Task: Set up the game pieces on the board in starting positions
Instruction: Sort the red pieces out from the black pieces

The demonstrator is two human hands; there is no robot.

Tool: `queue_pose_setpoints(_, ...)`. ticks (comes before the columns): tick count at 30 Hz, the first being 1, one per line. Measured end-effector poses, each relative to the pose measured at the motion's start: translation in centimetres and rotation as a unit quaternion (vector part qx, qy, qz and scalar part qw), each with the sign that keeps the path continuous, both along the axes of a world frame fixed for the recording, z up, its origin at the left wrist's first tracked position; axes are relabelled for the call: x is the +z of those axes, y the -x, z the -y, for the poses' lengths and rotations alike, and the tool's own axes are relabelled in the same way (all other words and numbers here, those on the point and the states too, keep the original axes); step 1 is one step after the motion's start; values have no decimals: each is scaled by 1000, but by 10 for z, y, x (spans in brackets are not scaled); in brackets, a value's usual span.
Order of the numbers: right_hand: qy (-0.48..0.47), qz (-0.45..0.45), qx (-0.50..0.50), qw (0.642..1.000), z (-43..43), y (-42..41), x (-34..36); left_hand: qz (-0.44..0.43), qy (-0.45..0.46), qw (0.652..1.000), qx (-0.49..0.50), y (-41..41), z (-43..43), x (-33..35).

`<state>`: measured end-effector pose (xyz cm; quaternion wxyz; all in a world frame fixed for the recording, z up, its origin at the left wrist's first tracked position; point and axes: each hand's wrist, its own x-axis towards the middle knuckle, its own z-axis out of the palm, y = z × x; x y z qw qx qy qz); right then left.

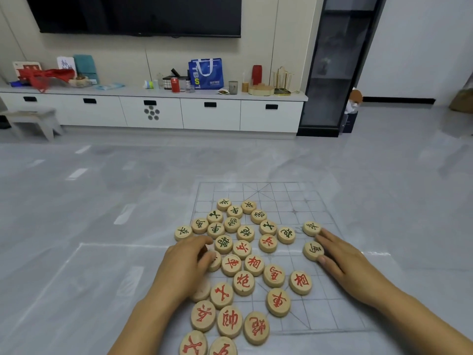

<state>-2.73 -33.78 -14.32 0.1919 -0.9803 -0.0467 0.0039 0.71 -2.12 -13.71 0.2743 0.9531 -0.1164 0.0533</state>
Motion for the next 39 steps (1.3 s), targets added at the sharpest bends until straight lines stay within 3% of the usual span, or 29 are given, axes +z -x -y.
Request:
queue_pose_setpoints(7,-23,18,66,997,-24,-28,2,-37,-58,997,-43,-3,10,2)
queue_pose_setpoints(16,71,7,133,988,-43,-76,-5,-61,-136,988,-43,-6,25,1)
queue_pose_setpoints(20,60,3,122,991,-49,-94,-8,-20,-80,997,0,-13,27,3)
queue_pose_setpoints(24,1,-8,126,992,-53,-98,3,39,-30,992,116,-18,13,8)
queue_pose_setpoints(27,-5,17,185,983,-78,-100,16,1,-52,979,197,-19,-5,9)
queue_pose_setpoints(29,35,21,240,970,-102,-106,19,-39,-38,978,201,-20,-11,7)
queue_pose_setpoints(33,127,-3,293,948,-141,-122,14,-61,73,982,163,-22,-13,8)
queue_pose_setpoints(39,160,-34,231,959,-129,-155,11,-103,67,981,149,-18,-19,11)
